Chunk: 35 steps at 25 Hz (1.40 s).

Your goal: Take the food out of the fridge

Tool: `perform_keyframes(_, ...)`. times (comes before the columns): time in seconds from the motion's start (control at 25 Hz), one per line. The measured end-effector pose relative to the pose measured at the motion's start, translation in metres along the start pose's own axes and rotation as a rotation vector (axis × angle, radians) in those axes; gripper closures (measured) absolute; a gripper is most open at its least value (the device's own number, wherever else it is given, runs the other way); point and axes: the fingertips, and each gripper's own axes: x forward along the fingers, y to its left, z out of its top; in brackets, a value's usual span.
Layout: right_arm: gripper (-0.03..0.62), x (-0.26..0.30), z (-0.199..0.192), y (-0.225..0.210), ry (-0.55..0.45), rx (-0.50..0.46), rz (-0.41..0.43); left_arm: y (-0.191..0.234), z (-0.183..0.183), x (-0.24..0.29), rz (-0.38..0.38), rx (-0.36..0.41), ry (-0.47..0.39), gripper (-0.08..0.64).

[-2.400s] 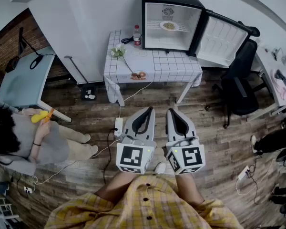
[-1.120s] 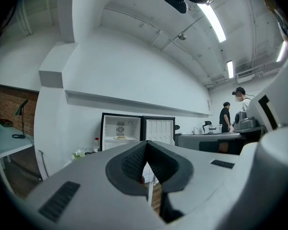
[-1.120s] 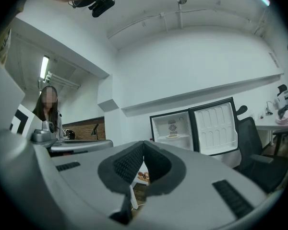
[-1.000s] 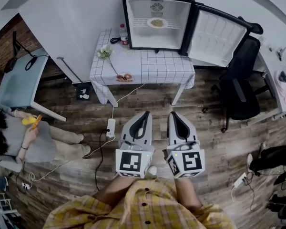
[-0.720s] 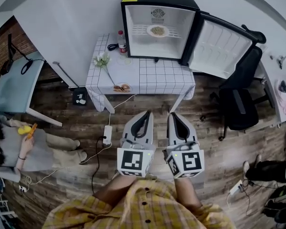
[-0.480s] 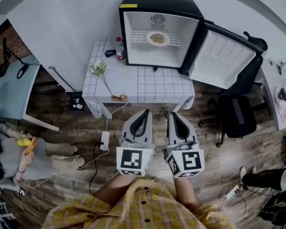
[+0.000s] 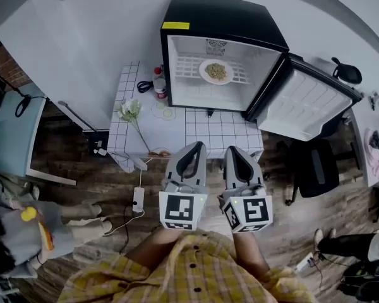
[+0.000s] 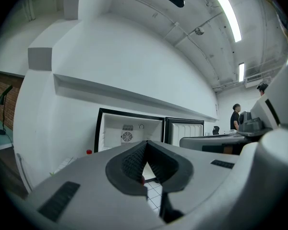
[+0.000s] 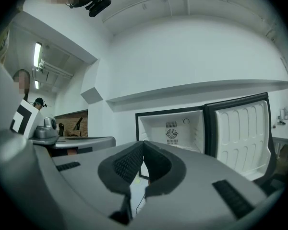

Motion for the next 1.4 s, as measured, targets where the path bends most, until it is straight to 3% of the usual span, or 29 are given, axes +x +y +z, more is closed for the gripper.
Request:
perform_keyframes(0.48,0.584,0.062,-0.003,-0.018,0.025,0.016,-0.017,0.037,-0.009,0.054,-0.004,-0.023,0.035,0.554)
perform_keyframes(0.64,0.584,0.072,-0.003,-0.025,0.035,0.02,-0.022,0.04,-0.012,0.067,0.001,-0.051,0.047,0.554)
perform_keyframes(0.96,0.584,0.097,-0.003,-0.061,0.032,0.031,-0.026,0.036,-0.013,0.108,0.009,-0.015,0.047,0.554)
perform_keyframes(1.4,0.584,0.138,-0.015,-0.101,0.059,0.068,0.026,0.037,-0.032,0.17,0.045,-0.049,0.1,0.554)
